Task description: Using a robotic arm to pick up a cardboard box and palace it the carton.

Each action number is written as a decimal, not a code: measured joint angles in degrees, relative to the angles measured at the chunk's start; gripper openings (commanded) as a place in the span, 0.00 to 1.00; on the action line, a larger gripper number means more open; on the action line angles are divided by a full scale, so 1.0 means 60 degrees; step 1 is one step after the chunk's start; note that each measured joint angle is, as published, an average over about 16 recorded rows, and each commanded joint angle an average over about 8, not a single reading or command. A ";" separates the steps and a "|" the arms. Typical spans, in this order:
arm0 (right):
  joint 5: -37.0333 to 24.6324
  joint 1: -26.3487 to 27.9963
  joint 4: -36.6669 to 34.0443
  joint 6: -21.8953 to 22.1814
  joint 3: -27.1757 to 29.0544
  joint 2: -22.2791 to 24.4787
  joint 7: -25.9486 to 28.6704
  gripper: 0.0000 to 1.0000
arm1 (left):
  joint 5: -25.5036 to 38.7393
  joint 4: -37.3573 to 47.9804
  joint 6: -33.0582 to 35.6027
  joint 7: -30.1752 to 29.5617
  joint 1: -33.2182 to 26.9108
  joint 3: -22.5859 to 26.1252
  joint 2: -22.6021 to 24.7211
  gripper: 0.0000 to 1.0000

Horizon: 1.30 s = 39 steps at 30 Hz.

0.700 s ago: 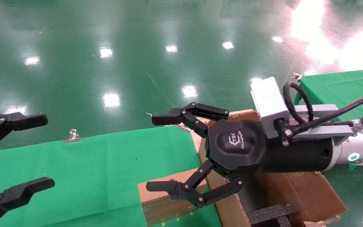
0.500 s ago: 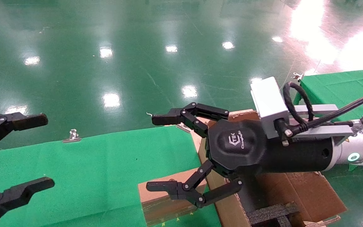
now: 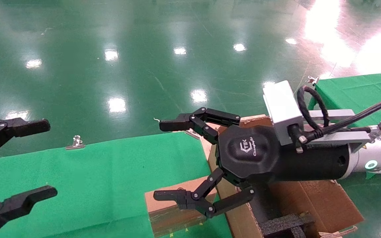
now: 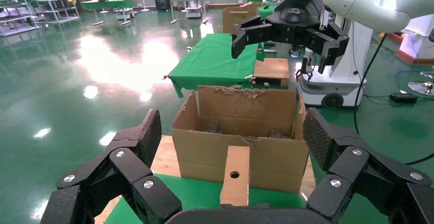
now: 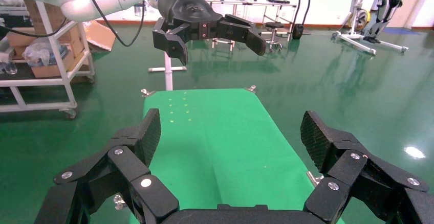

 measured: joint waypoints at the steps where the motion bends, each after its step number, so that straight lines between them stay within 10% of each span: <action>1: 0.0000 0.0000 0.0000 0.0000 0.0000 0.0000 0.0000 1.00 | 0.0000 0.0000 0.0000 0.0000 0.0000 0.0000 0.0000 0.35; 5: -0.0022 0.0001 -0.0005 0.0003 -0.0006 0.0006 -0.0005 1.00 | 0.0000 0.0000 0.0000 0.0000 0.0000 0.0000 0.0000 0.00; 39: -0.6901 0.3445 -0.1442 -0.0643 -0.3693 -0.2233 -0.0147 1.00 | 0.0000 0.0000 0.0000 0.0000 0.0000 0.0001 0.0000 0.00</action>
